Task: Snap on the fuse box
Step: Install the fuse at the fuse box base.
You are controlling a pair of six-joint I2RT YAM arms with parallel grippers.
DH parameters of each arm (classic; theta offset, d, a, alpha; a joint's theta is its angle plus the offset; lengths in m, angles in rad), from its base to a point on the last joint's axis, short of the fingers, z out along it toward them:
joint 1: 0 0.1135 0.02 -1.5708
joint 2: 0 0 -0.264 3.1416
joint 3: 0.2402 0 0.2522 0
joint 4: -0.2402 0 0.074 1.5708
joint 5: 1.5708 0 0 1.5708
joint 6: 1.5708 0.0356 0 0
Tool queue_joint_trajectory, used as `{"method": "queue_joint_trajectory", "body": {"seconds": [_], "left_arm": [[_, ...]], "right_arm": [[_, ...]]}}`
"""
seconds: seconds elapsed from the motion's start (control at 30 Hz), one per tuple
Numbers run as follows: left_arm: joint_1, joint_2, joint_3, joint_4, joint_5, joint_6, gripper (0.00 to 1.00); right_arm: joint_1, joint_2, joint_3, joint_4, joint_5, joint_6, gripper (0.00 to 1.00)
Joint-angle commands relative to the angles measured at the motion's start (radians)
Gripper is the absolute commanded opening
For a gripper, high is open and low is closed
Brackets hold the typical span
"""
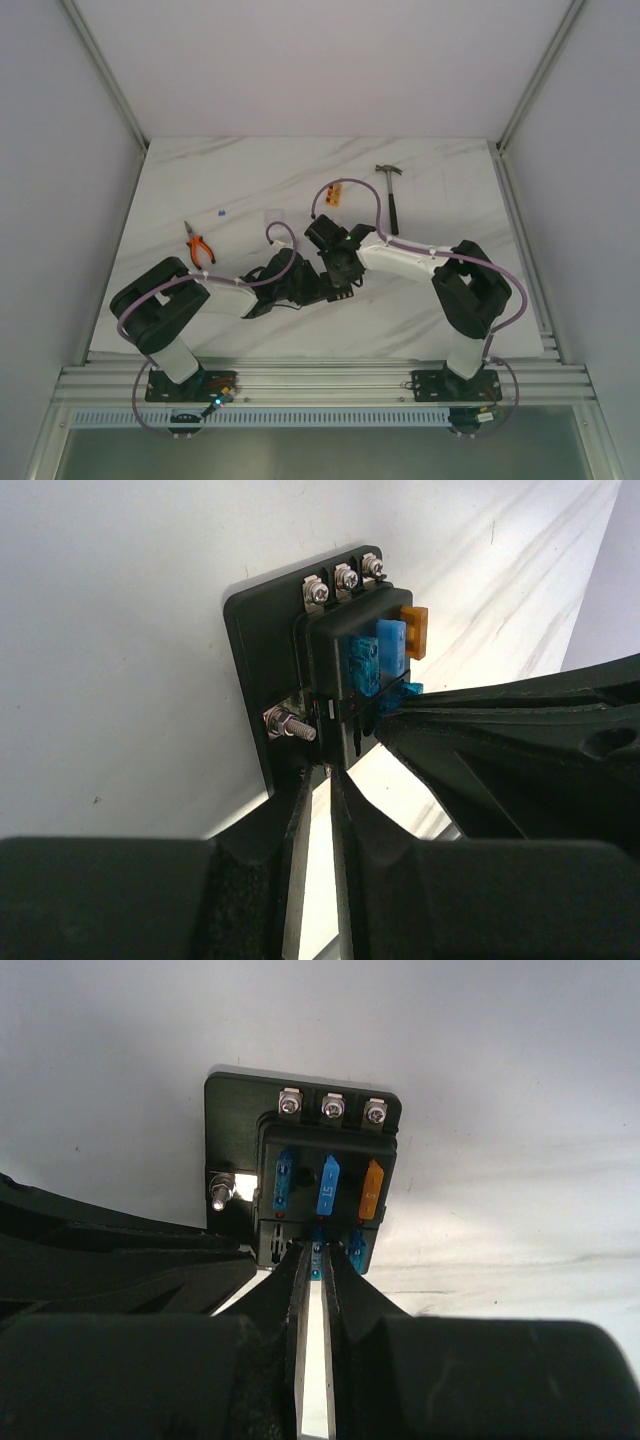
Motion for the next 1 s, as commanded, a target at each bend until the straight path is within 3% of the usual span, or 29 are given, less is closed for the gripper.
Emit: {"method": "queue_joint_trajectory", "body": {"seconds": [0.0,0.23,0.43,0.63,0.97], "left_arm": [[-0.005,0.031,-0.018,-0.021,-0.016,-0.009,0.24],[-0.005,0.029,-0.021,-0.014,-0.019,-0.012,0.23],[-0.005,-0.003,-0.009,-0.033,-0.029,0.000,0.24],[-0.005,-0.018,-0.001,-0.046,-0.040,0.005,0.26],[-0.005,-0.030,0.000,-0.063,-0.047,0.008,0.27]], "right_arm": [[0.009,0.228,-0.115,0.038,-0.062,0.004,0.00],[0.009,0.277,-0.115,0.056,-0.050,-0.008,0.00],[0.010,0.099,-0.092,0.058,-0.038,-0.034,0.00],[0.009,-0.026,-0.052,0.044,-0.043,-0.044,0.19],[0.009,-0.107,-0.029,0.039,-0.039,-0.037,0.28]]}}
